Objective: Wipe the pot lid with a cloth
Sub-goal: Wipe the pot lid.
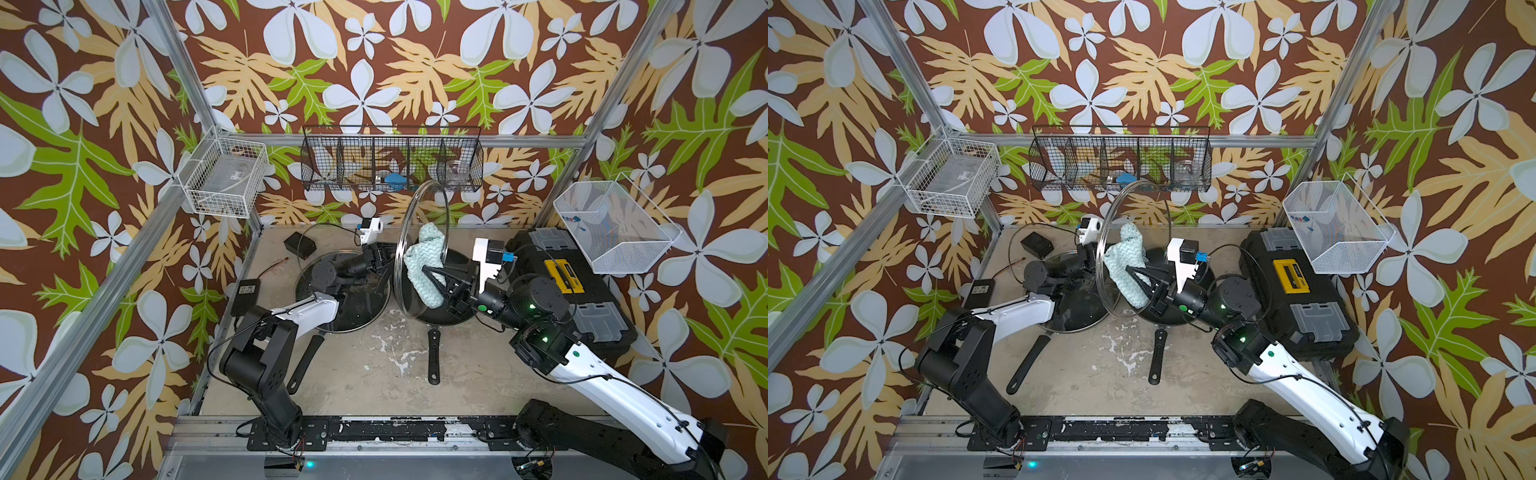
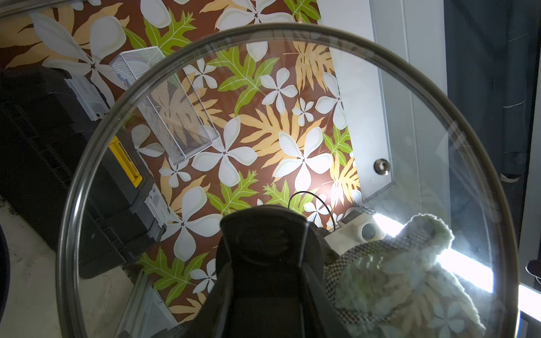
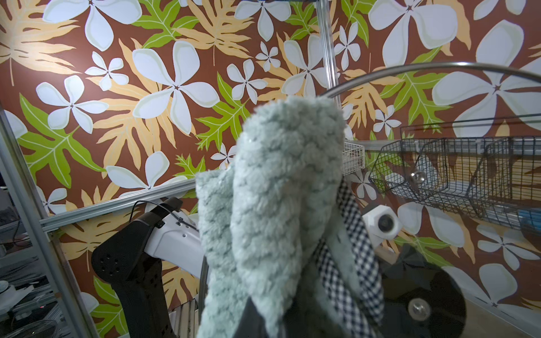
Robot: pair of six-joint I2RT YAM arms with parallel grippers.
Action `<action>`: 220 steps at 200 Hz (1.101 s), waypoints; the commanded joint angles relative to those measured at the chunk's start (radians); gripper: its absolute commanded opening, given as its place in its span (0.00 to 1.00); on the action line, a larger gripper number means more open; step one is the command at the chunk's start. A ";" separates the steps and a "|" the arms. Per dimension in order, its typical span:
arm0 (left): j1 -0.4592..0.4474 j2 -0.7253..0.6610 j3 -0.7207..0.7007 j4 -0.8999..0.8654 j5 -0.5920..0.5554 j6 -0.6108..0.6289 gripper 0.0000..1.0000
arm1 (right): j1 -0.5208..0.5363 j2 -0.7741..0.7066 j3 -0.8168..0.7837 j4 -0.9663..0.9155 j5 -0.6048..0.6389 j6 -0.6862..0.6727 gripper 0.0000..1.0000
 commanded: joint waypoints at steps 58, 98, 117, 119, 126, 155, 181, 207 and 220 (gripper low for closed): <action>-0.004 -0.015 0.009 0.291 -0.043 -0.014 0.00 | -0.039 0.114 0.136 -0.010 0.144 -0.100 0.00; -0.011 -0.018 0.011 0.306 -0.039 -0.021 0.00 | -0.125 0.153 0.165 -0.004 0.149 -0.087 0.00; -0.016 -0.018 0.014 0.316 -0.036 -0.029 0.00 | -0.170 0.181 0.191 -0.028 0.143 -0.081 0.00; -0.017 -0.016 0.014 0.318 -0.034 -0.029 0.00 | -0.173 0.184 0.195 -0.032 0.143 -0.081 0.00; -0.020 -0.017 0.016 0.322 -0.031 -0.028 0.00 | -0.185 0.193 0.207 -0.043 0.138 -0.082 0.00; -0.022 -0.018 0.017 0.322 -0.032 -0.030 0.00 | -0.196 0.197 0.227 -0.054 0.072 -0.091 0.00; -0.022 -0.015 0.019 0.321 -0.037 -0.030 0.00 | -0.195 0.164 0.202 -0.027 -0.059 -0.078 0.00; -0.022 -0.012 0.018 0.318 -0.047 -0.030 0.00 | -0.167 0.125 0.181 -0.044 -0.127 -0.089 0.00; -0.022 -0.008 0.021 0.318 -0.050 -0.030 0.00 | -0.142 0.111 0.182 -0.076 -0.138 -0.113 0.00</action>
